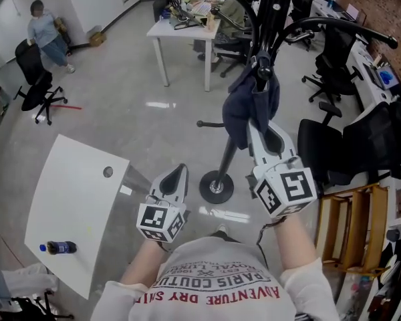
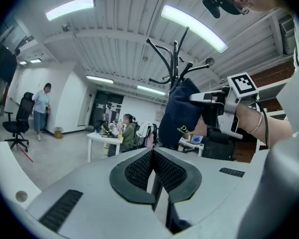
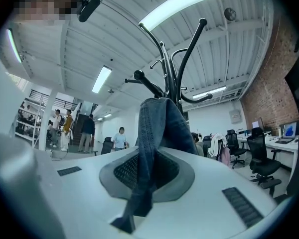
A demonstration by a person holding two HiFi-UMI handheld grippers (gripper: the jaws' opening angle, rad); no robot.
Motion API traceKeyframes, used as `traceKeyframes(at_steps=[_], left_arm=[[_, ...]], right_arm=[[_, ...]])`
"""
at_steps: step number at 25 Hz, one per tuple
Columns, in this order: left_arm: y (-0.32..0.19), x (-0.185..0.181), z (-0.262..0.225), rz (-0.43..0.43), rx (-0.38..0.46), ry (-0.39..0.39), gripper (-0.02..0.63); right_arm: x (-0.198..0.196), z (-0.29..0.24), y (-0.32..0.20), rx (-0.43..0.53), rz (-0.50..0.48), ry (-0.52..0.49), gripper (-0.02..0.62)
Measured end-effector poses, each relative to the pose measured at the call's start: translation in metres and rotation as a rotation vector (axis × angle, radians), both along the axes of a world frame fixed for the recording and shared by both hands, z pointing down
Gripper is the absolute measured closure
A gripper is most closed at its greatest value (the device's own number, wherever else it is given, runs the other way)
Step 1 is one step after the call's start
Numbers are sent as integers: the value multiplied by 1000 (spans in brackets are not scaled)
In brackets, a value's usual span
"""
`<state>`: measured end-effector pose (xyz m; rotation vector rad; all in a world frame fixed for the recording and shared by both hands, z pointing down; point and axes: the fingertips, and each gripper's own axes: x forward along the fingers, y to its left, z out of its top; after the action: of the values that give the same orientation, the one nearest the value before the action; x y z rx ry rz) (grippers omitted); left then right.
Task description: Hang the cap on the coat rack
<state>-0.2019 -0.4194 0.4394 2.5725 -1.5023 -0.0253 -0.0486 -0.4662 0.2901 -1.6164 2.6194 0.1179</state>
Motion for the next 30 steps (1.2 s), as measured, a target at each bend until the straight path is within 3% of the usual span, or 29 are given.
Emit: traceKeyframes(at_steps=[15, 30], left_arm=[[29, 9, -2, 55, 14, 14, 601], [69, 33, -12, 118, 44, 31, 601]], right_arm=[[21, 17, 63, 32, 92, -54, 540], [19, 129, 113, -209, 95, -22, 580]])
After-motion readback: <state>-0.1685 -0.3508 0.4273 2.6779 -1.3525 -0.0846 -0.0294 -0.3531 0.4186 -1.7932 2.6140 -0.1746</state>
